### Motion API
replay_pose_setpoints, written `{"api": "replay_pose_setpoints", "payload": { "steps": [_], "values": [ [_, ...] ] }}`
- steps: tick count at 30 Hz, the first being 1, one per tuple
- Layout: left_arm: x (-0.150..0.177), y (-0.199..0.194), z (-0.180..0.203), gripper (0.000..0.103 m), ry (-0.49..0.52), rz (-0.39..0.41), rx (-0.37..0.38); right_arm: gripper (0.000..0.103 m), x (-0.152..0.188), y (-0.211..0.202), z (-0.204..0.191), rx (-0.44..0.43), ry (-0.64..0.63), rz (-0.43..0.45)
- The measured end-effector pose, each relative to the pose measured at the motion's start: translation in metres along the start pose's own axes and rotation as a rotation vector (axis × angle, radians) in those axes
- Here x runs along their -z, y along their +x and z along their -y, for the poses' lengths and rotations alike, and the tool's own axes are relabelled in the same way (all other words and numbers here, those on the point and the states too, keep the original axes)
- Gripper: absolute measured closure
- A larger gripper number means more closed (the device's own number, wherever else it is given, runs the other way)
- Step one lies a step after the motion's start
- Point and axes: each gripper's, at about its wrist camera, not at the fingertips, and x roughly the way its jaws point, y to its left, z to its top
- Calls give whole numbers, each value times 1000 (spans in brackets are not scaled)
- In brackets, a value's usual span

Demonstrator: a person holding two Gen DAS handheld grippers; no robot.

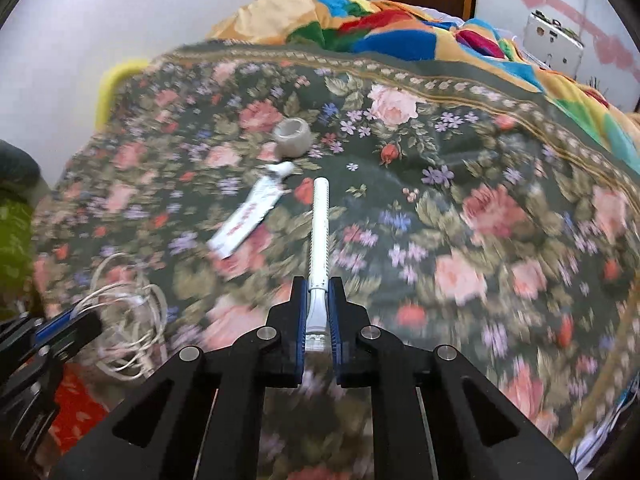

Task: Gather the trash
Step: 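Grasp the white earphones with the left gripper while the right gripper grasps the white razor, then carry the earphones and razor with both grippers to the white bin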

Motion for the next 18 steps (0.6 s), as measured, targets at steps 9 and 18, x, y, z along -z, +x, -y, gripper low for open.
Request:
{"api": "replay_pose_setpoints", "payload": {
  "steps": [9, 18],
  "values": [
    [18, -98, -9, 99, -22, 70, -55, 93, 30, -103, -49, -11, -49, 107],
    [55, -191, -37, 99, -64, 129, -117, 93, 64, -172, -120, -56, -116, 205]
  ]
}}
